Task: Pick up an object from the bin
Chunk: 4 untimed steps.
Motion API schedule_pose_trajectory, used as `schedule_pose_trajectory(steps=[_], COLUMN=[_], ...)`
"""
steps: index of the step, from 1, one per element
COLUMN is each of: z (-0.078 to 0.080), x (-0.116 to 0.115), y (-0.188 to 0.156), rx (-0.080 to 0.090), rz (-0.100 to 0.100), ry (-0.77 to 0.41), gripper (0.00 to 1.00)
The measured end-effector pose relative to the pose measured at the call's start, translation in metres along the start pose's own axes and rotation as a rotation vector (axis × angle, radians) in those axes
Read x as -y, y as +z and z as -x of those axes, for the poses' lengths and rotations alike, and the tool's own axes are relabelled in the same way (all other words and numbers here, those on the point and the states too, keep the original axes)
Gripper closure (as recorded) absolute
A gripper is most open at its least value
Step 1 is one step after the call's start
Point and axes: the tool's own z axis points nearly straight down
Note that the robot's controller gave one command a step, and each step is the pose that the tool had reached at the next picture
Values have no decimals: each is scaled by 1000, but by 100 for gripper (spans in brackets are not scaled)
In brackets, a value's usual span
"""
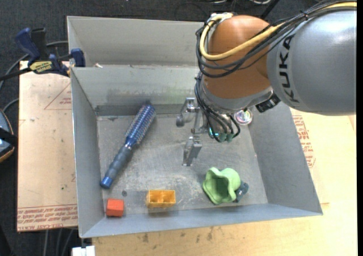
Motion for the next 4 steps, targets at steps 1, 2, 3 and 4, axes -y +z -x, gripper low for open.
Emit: schedule_pose_trajectory(steps=[1,2,3,4], z=[15,-60,-66,-49], x=[14,-28,81,118], y=[105,120,96,151], rx=[0,39,8,10], rz=[-1,7,-3,3], ry=[-48,51,-167,-149], gripper=[0,0,0,0])
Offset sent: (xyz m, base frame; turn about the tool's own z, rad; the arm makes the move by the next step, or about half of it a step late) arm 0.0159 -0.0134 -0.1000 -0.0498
